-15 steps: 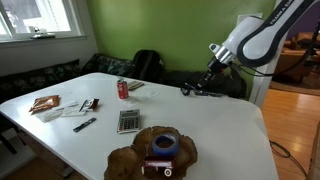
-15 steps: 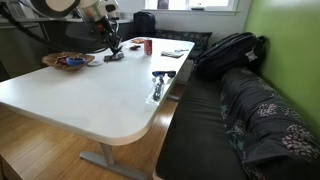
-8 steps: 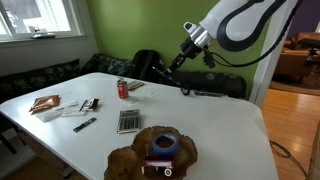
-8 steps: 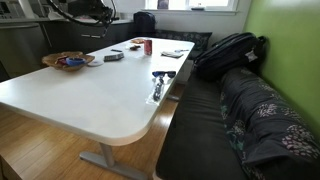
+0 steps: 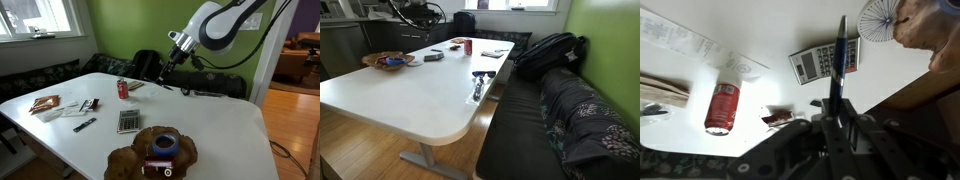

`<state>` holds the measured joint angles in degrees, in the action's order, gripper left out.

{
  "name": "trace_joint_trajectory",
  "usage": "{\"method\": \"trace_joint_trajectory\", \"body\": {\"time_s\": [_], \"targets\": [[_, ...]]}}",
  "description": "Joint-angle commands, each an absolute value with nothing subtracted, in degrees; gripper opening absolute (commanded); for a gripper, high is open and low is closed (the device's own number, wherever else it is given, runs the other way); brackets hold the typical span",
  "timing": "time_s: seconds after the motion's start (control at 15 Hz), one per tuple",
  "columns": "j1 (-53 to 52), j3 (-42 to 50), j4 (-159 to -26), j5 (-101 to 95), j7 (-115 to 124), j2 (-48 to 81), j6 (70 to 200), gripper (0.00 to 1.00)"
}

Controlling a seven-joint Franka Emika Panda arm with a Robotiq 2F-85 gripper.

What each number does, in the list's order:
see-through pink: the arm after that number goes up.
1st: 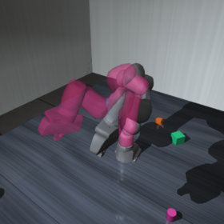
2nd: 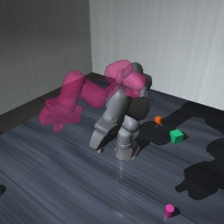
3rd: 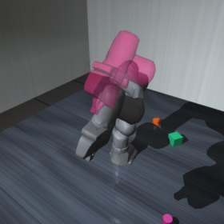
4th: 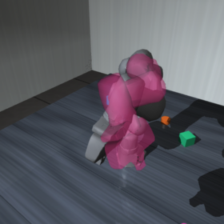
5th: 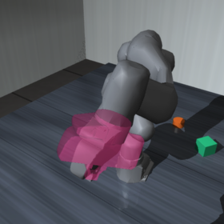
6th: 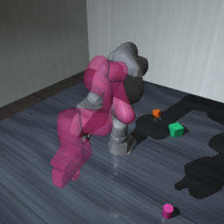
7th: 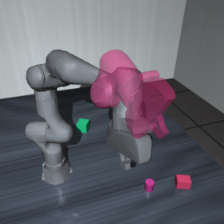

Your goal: Put the pen on the calculator

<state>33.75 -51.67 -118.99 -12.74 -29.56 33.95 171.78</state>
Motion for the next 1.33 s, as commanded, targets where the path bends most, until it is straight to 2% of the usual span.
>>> {"method": "trace_joint_trajectory", "body": {"time_s": [0.0, 0.2, 0.47, 0.67, 0.73, 0.93, 1.0, 1.07, 1.27], "targets": [[23.88, -46.39, -104.05, -12.16, -36.93, 42.52, 158.24, 0.03], [13.68, -39.57, -92.83, -11.68, -42.79, 44.98, 146.45, 0.03], [1.15, -30.05, -78.85, -11.85, -48.64, 50.47, 143.8, 0.03], [-4.42, -27.5, -69.24, -9.12, -53.53, 55.94, 142.5, 0.03], [-3.4, -26.02, -77.37, -8.03, -50.63, 50.08, 144.72, 0.12], [-5.7, -25.58, -71.82, -7.23, -52.82, 53.91, 144.53, 0.12], [-3.97, -28.03, -71.53, -10.33, -51.64, 54.92, 144.45, 0.03], [-8.92, -20.87, -69.5, -7.94, -44.51, 53.92, 142.05, 0.03], [-13.54, -16.82, -59.25, -7.28, -37.59, 59.61, 132.32, 0.03]]}}
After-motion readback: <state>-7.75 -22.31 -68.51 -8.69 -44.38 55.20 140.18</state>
